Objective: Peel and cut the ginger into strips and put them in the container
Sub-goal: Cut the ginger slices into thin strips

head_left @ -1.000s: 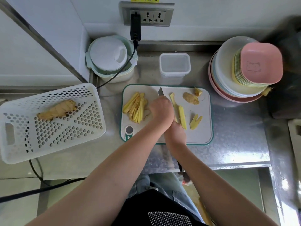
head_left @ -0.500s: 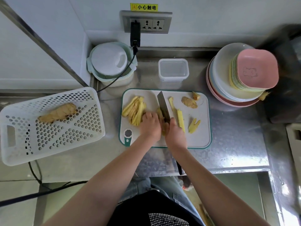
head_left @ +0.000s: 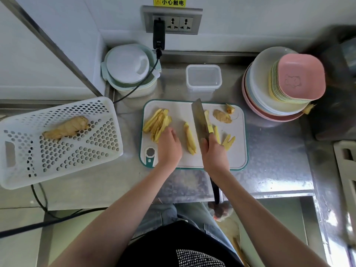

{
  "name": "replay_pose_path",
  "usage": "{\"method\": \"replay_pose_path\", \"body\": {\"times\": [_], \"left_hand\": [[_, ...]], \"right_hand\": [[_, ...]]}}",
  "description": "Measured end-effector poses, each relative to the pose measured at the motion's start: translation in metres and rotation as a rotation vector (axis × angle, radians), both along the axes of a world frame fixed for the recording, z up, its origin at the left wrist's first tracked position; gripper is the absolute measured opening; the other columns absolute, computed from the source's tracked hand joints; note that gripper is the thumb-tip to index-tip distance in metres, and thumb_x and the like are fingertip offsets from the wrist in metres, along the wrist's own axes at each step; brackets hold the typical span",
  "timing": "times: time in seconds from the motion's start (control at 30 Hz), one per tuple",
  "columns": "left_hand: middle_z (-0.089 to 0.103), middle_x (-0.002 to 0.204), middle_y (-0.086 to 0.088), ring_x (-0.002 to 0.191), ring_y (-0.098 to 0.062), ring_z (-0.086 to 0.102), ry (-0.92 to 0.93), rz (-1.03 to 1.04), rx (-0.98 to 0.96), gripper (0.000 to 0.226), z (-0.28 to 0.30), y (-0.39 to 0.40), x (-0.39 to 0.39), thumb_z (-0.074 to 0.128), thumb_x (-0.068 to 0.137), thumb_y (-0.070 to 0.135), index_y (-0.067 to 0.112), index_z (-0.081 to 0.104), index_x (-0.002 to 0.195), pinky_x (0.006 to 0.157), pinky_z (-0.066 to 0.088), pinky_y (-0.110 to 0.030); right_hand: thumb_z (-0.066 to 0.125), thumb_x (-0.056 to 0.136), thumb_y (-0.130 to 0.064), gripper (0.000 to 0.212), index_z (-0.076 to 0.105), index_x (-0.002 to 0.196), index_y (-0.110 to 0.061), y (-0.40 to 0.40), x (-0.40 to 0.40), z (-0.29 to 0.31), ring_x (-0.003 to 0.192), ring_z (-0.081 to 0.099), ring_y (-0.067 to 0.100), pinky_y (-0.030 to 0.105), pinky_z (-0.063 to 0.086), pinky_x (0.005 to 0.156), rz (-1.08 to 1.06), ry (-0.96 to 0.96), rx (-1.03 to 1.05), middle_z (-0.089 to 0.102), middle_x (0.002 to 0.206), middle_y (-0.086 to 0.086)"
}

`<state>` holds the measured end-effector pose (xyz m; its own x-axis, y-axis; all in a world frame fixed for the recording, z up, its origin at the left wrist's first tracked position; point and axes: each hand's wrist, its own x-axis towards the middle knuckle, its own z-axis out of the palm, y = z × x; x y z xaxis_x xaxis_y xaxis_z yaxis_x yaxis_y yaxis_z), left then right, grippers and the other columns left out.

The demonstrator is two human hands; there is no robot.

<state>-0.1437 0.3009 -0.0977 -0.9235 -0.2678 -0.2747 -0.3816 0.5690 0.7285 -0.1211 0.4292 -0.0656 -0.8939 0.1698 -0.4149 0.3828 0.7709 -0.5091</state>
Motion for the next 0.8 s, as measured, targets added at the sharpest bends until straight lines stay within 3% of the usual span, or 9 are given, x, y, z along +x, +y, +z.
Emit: {"method": "replay_pose_path", "body": {"times": [0.1,0.2,0.33,0.47,0.6,0.7,0.8], "left_hand": [[0.066,0.087,-0.01,0.08,-0.027,0.063,0.016,0.105,0.132,0.024,0.001,-0.003,-0.001,0.041,0.099,0.016,0.003,0.061,0.101,0.067,0.05,-0.037],[0.064,0.084,-0.008,0.072,-0.018,0.055,0.031,0.081,0.073,0.024,0.01,-0.003,-0.012,0.044,0.098,0.019,0.003,0.061,0.101,0.058,0.034,-0.017],[0.057,0.069,-0.002,0.064,-0.016,0.049,0.051,0.053,0.052,0.026,0.018,-0.002,-0.024,0.043,0.098,0.02,0.004,0.058,0.084,0.048,0.028,-0.02],[0.039,0.055,0.004,0.053,-0.015,0.039,0.009,-0.045,0.069,0.042,0.027,0.003,-0.033,0.04,0.099,0.035,0.014,0.039,0.063,0.047,0.025,-0.027],[0.049,0.057,-0.003,0.054,-0.021,0.049,-0.043,-0.303,-0.223,0.052,0.034,0.013,-0.048,0.034,0.096,0.05,0.013,0.042,0.06,0.047,0.029,-0.028],[0.064,0.08,-0.009,0.074,-0.027,0.063,0.007,-0.494,-0.549,0.038,0.035,0.022,-0.054,0.032,0.099,0.031,0.011,0.053,0.074,0.046,0.026,-0.026],[0.066,0.096,-0.006,0.088,-0.024,0.064,-0.088,-0.588,-0.748,0.03,0.034,0.031,-0.057,0.033,0.1,0.021,0.009,0.061,0.099,0.051,0.033,-0.026]], "right_hand": [[0.029,0.104,-0.028,0.021,0.034,0.092,-0.012,-0.009,0.001,0.002,0.055,0.046,0.028,0.031,0.032,0.046,0.061,-0.021,0.002,0.046,0.062,0.005],[0.028,0.104,-0.026,0.018,0.033,0.093,-0.013,-0.015,0.001,-0.001,0.056,0.046,0.028,0.031,0.034,0.048,0.09,-0.036,0.037,0.045,0.061,0.004],[0.029,0.104,-0.022,0.014,0.033,0.093,-0.013,-0.02,0.003,-0.007,0.059,0.052,0.03,0.033,0.038,0.049,0.096,-0.03,0.076,0.05,0.064,0.007],[0.03,0.102,-0.014,0.01,0.033,0.092,-0.013,-0.024,0.006,-0.01,0.059,0.053,0.03,0.031,0.036,0.048,0.082,-0.024,0.109,0.054,0.067,0.01],[0.03,0.103,-0.014,0.011,0.031,0.092,-0.013,-0.025,0.005,-0.011,0.058,0.052,0.029,0.032,0.035,0.047,0.095,-0.032,0.12,0.05,0.065,0.006],[0.03,0.103,-0.017,0.01,0.033,0.094,-0.013,-0.026,0.006,-0.013,0.06,0.052,0.03,0.033,0.035,0.048,0.1,-0.022,0.119,0.052,0.068,0.007],[0.027,0.103,-0.018,0.013,0.033,0.093,-0.012,-0.028,0.005,-0.014,0.06,0.051,0.029,0.032,0.034,0.048,0.094,-0.025,0.105,0.048,0.064,0.005]]}}
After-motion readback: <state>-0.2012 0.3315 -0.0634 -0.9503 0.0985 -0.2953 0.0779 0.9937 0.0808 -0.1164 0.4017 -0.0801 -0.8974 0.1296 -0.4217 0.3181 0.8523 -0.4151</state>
